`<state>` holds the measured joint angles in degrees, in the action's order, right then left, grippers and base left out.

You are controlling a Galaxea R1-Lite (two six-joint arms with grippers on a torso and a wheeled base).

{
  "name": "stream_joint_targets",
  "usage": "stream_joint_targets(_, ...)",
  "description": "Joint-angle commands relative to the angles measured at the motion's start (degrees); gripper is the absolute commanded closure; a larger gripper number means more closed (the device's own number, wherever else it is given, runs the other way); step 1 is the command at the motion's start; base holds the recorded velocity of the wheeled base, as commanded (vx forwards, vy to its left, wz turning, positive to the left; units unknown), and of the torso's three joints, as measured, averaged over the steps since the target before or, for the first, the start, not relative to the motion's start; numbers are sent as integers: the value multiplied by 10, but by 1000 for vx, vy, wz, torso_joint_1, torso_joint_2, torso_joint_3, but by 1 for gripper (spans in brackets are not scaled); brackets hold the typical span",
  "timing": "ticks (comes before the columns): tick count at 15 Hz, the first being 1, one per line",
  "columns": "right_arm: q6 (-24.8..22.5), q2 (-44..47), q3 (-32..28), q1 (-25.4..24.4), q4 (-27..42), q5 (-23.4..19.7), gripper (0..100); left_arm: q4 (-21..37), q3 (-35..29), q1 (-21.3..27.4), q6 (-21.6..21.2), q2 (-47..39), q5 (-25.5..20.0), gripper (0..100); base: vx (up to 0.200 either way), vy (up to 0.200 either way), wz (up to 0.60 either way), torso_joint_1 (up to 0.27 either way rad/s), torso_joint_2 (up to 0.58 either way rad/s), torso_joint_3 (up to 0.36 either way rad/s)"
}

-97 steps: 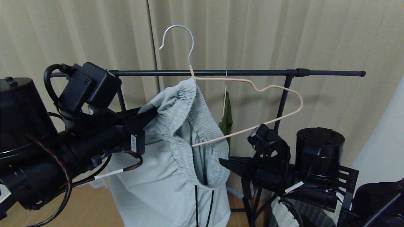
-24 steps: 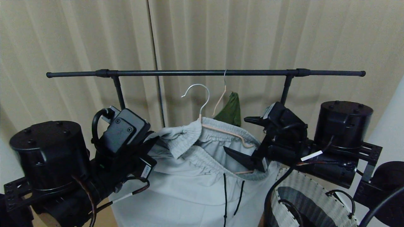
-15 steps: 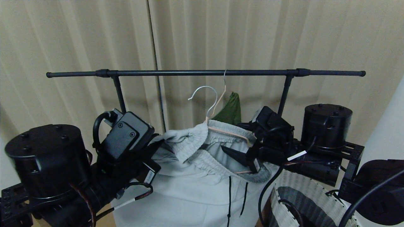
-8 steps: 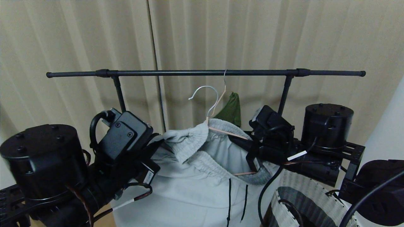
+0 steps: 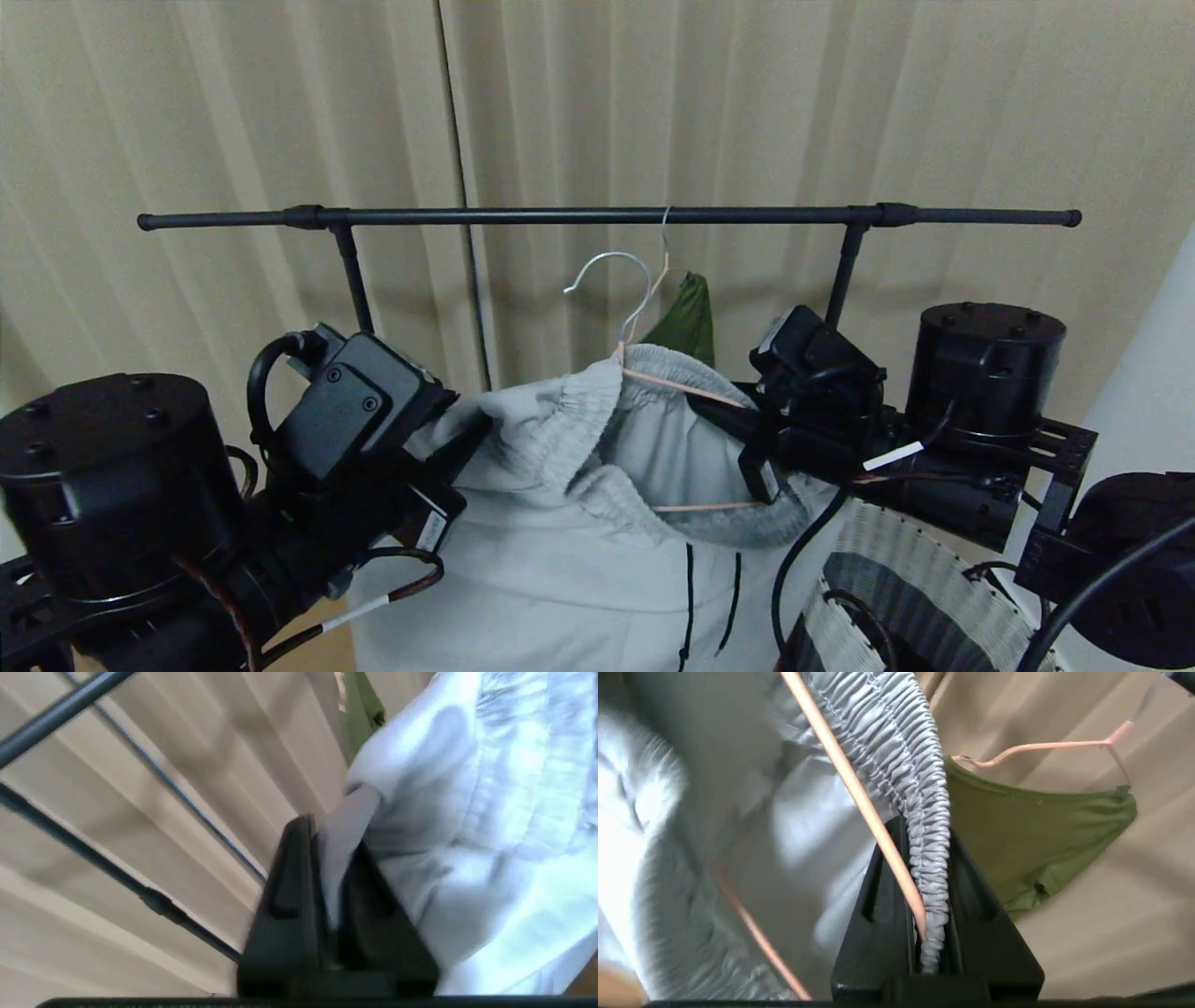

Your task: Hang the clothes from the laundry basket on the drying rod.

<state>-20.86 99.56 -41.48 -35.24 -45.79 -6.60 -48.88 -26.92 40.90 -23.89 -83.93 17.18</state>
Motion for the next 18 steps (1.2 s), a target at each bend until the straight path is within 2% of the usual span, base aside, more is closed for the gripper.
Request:
stream_joint_targets(1,-1,-8,2,0,-1,-2,100,1,0,0,1,3,0,0,0,0,0,0,0,0)
stream_joint_targets(3,0,-22,11,8,-1,0,100,0,2,-7,6,5,-5,0,0,0,0,0,0,0)
stream_joint_targets(7,-5,-63,42,53,-1,7,100,1,20,-12,16,48,-45,0,0,0,0,0,0,0)
stream_joint_targets(11,-12,-87,44,91,-2,7,100,2,49,-17,18,84,-65,0,0,0,0,0,0,0)
stream_joint_targets(14,-12,-118,45,98,-2,7,100,2,99,-62,22,97,-70,0,0,0,0,0,0,0)
stream_joint_targets(15,-11,-128,43,98,-2,6,100,2,110,-76,22,97,-87,0,0,0,0,0,0,0)
stream_joint_targets(18,-11,-145,40,98,-3,3,100,2,114,-98,17,88,-112,0,0,0,0,0,0,0)
